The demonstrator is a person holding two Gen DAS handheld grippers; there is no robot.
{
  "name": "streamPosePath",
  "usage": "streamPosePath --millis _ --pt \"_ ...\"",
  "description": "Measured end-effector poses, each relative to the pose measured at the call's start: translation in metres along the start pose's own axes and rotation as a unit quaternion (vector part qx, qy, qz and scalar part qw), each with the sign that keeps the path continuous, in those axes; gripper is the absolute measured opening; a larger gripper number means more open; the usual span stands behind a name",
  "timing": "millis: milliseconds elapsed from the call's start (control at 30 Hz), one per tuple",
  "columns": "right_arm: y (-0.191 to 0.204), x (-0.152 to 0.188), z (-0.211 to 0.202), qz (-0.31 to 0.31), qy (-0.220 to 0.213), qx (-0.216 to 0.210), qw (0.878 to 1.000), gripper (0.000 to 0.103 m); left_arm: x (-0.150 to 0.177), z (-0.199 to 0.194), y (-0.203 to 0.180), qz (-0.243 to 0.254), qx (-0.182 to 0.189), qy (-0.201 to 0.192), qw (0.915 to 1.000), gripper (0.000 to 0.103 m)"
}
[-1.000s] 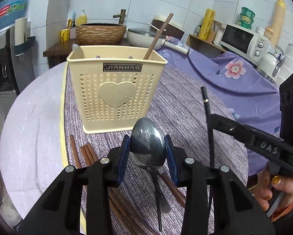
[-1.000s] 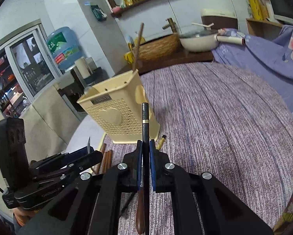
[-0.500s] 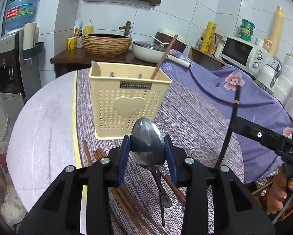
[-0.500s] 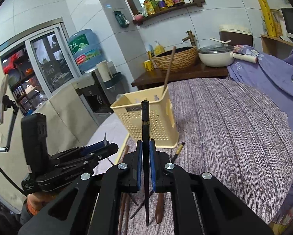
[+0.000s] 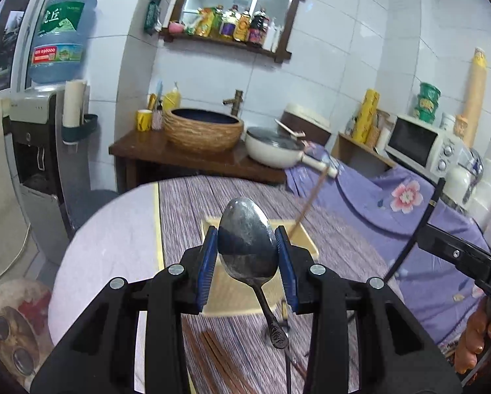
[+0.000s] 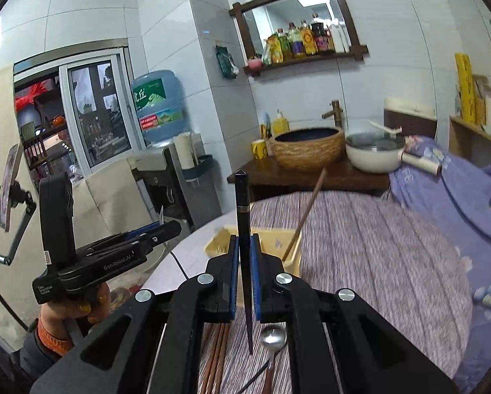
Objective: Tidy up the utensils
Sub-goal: 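Lift the spoon over the holder with the left tool while the right tool carries the black chopstick there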
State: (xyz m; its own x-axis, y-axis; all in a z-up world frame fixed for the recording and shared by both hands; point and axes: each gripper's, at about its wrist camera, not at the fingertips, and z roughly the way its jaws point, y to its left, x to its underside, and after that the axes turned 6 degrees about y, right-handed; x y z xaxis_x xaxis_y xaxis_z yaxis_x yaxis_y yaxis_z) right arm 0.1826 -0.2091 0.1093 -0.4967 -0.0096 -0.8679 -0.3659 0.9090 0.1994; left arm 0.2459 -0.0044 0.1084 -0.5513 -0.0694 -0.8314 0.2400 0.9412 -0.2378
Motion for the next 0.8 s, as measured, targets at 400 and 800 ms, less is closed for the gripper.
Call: streamPosePath --millis 400,800 --pt "0.000 -0.086 0.018 -0.005 -0.087 0.048 0.995 0.007 -0.076 0.028 0.000 0.005 -0.093 -0.073 0.9929 0.036" --pt "-0.016 -0.040 0.087 0.015 -0.043 0.076 0.996 0.007 -0.026 0.081 -0.001 0.031 -0.124 -0.034 0.9912 0.036"
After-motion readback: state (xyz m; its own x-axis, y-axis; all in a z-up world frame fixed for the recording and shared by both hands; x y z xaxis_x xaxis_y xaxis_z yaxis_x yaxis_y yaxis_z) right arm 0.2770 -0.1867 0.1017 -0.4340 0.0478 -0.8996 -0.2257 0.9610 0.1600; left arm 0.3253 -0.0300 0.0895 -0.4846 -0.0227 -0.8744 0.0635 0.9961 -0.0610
